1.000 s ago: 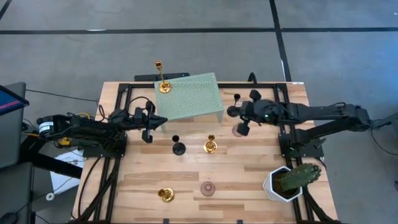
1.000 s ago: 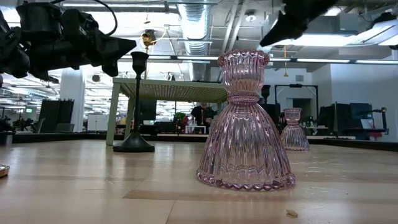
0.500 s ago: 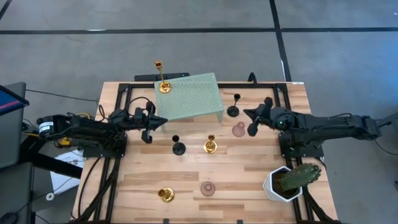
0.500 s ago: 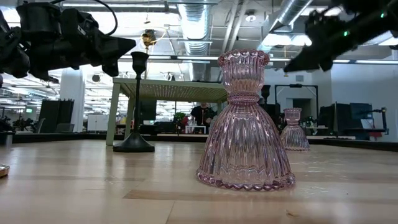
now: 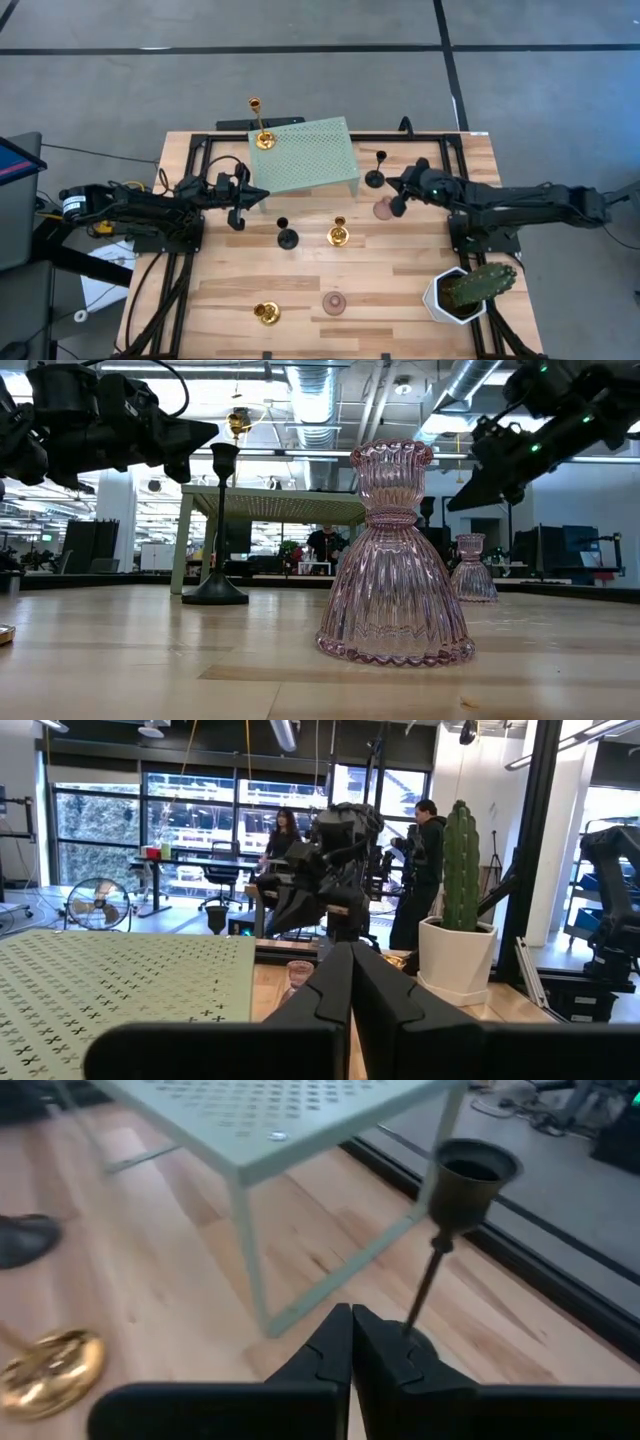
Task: Pick & Place candle stick holders
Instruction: Put the top black candle holder on the shelf
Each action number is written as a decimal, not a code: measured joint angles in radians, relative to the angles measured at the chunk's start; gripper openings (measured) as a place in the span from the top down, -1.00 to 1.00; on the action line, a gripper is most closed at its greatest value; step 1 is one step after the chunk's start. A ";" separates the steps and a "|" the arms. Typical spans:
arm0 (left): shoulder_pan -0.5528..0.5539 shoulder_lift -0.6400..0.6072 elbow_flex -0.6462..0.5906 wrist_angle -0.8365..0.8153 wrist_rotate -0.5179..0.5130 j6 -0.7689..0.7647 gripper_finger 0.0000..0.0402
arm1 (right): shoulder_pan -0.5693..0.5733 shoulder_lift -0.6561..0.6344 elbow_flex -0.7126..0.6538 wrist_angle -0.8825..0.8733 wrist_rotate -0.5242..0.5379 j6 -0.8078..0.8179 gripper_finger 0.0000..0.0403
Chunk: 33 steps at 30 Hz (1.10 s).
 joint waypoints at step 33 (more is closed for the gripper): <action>0.000 0.000 0.000 -0.008 0.001 -0.005 0.95 | -0.149 0.384 0.001 0.425 0.003 0.015 0.05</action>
